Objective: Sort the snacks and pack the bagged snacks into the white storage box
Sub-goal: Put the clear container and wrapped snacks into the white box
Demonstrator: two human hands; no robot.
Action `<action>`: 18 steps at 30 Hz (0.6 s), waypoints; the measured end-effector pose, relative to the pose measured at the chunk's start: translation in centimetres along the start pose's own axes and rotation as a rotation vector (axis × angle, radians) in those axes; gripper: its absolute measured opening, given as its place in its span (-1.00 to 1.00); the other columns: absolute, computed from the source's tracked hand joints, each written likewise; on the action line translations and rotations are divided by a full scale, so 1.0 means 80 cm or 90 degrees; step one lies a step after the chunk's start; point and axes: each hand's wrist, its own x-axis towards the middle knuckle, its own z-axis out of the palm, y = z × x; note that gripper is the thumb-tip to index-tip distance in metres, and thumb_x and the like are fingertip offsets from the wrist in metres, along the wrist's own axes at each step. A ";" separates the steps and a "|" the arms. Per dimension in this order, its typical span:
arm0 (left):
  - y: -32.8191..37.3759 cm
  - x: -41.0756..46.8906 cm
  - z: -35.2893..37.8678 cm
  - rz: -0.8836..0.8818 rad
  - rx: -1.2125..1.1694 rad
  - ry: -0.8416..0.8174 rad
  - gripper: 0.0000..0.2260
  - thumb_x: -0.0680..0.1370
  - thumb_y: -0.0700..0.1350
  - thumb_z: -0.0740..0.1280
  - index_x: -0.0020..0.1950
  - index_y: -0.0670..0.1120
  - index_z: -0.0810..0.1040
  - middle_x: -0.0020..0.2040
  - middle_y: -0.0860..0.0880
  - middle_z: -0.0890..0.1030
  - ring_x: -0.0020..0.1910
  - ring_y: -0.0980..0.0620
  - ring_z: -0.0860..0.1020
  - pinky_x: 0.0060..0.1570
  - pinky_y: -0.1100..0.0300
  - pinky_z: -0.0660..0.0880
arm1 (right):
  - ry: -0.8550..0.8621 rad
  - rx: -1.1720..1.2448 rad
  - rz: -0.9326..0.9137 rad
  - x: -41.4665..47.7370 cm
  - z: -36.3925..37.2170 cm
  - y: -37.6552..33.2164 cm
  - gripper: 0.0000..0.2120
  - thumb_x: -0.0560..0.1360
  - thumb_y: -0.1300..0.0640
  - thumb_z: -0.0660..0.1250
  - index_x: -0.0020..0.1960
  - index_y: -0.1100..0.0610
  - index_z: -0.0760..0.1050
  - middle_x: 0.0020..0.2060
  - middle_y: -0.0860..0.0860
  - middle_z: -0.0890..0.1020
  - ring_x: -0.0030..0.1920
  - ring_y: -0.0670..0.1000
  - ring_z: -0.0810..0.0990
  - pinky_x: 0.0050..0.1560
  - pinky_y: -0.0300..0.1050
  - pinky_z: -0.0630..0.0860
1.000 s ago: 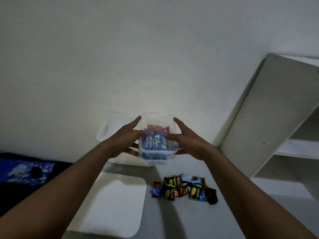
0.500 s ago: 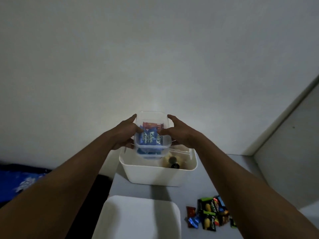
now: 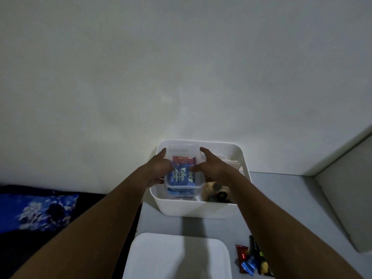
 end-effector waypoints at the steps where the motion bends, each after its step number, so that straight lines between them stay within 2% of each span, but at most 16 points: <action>1: -0.005 0.008 0.004 -0.004 0.001 -0.004 -0.36 0.49 -0.24 0.36 0.45 0.20 0.22 0.25 -0.10 0.53 0.20 -0.16 0.54 0.21 -0.18 0.52 | -0.004 -0.011 -0.003 0.001 0.002 0.002 -0.66 0.53 0.39 0.32 -0.04 -0.05 0.36 -0.13 -0.14 0.52 -0.14 -0.12 0.54 0.00 -0.07 0.55; 3: -0.015 0.028 0.010 0.001 -0.001 -0.004 -0.38 0.44 -0.15 0.40 0.44 0.17 0.27 0.25 -0.09 0.56 0.18 -0.16 0.56 0.20 -0.21 0.52 | -0.016 -0.027 -0.015 0.004 0.008 0.008 -0.64 0.54 0.39 0.31 -0.11 -0.07 0.34 -0.14 -0.15 0.51 -0.15 -0.12 0.53 0.08 -0.02 0.55; 5: -0.018 0.034 0.017 0.000 -0.002 0.008 -0.42 0.49 -0.13 0.40 0.44 0.12 0.26 0.18 -0.06 0.55 0.12 -0.11 0.57 0.17 -0.11 0.53 | -0.010 -0.023 -0.016 0.011 0.015 0.015 -0.64 0.54 0.37 0.32 -0.12 -0.07 0.33 -0.13 -0.15 0.50 -0.13 -0.11 0.54 0.14 0.00 0.53; 7: -0.020 0.038 0.021 0.027 -0.005 0.017 -0.69 0.60 -0.13 0.32 0.24 0.10 0.28 0.00 0.00 0.52 -0.05 0.02 0.54 0.01 0.08 0.54 | -0.004 -0.028 -0.032 0.023 0.021 0.026 -0.65 0.54 0.36 0.33 -0.11 -0.08 0.35 -0.13 -0.16 0.51 -0.08 -0.10 0.55 0.10 -0.06 0.55; 8: -0.019 0.038 0.026 0.036 -0.006 0.020 -0.77 0.64 -0.12 0.26 0.19 0.10 0.26 -0.02 0.02 0.49 -0.11 0.07 0.51 -0.05 0.15 0.50 | -0.003 -0.030 -0.040 0.028 0.022 0.029 -0.65 0.54 0.37 0.34 -0.10 -0.08 0.37 -0.12 -0.17 0.52 -0.06 -0.09 0.56 0.06 -0.10 0.57; 10: -0.022 0.047 0.032 0.056 0.005 0.042 -0.82 0.68 -0.08 0.15 0.27 0.05 0.29 0.08 0.00 0.44 -0.03 0.06 0.47 0.01 0.16 0.42 | 0.004 -0.047 -0.046 0.044 0.027 0.041 -0.64 0.51 0.35 0.38 -0.03 -0.11 0.42 -0.07 -0.14 0.57 0.02 -0.06 0.60 0.07 -0.14 0.60; 12: -0.030 0.061 0.034 0.057 -0.002 0.054 -0.72 0.69 -0.07 0.10 0.41 -0.02 0.29 0.16 -0.02 0.42 0.08 0.01 0.43 0.10 0.12 0.39 | 0.013 -0.074 -0.049 0.070 0.035 0.064 -0.61 0.45 0.28 0.46 0.11 -0.10 0.45 0.03 -0.07 0.60 0.10 -0.03 0.61 0.18 0.00 0.60; 13: -0.039 0.074 0.034 0.049 -0.004 0.057 -0.70 0.69 -0.06 0.10 0.43 -0.03 0.29 0.21 -0.02 0.43 0.13 0.01 0.44 0.16 0.11 0.41 | 0.002 -0.077 -0.047 0.095 0.037 0.092 -0.54 0.39 0.19 0.51 0.21 -0.06 0.44 0.08 -0.03 0.61 0.13 -0.02 0.61 0.20 0.09 0.59; 15: -0.050 0.090 0.037 0.034 -0.016 0.054 -0.66 0.67 0.04 0.09 0.42 -0.02 0.33 0.32 -0.04 0.49 0.25 -0.05 0.49 0.31 0.00 0.44 | -0.015 -0.097 -0.035 0.137 0.042 0.144 -0.32 0.33 0.07 0.53 0.38 0.05 0.35 0.18 0.02 0.60 0.18 0.03 0.61 0.17 0.17 0.60; 17: -0.062 0.106 0.039 0.029 -0.014 0.053 -0.58 0.63 0.15 0.09 0.44 0.03 0.34 0.31 -0.14 0.54 0.24 -0.14 0.53 0.30 -0.14 0.47 | -0.014 -0.105 -0.012 0.137 0.047 0.145 -0.16 0.43 0.20 0.46 0.56 0.07 0.05 0.28 0.00 0.52 0.21 0.01 0.57 0.24 0.10 0.56; 18: -0.063 0.109 0.040 0.024 -0.008 0.058 -0.57 0.62 0.17 0.11 0.44 0.04 0.34 0.29 -0.13 0.54 0.22 -0.14 0.54 0.30 -0.14 0.47 | -0.016 -0.102 -0.001 0.119 0.050 0.123 -0.14 0.49 0.28 0.40 0.58 0.06 -0.08 0.30 -0.03 0.48 0.22 -0.03 0.54 0.27 -0.05 0.52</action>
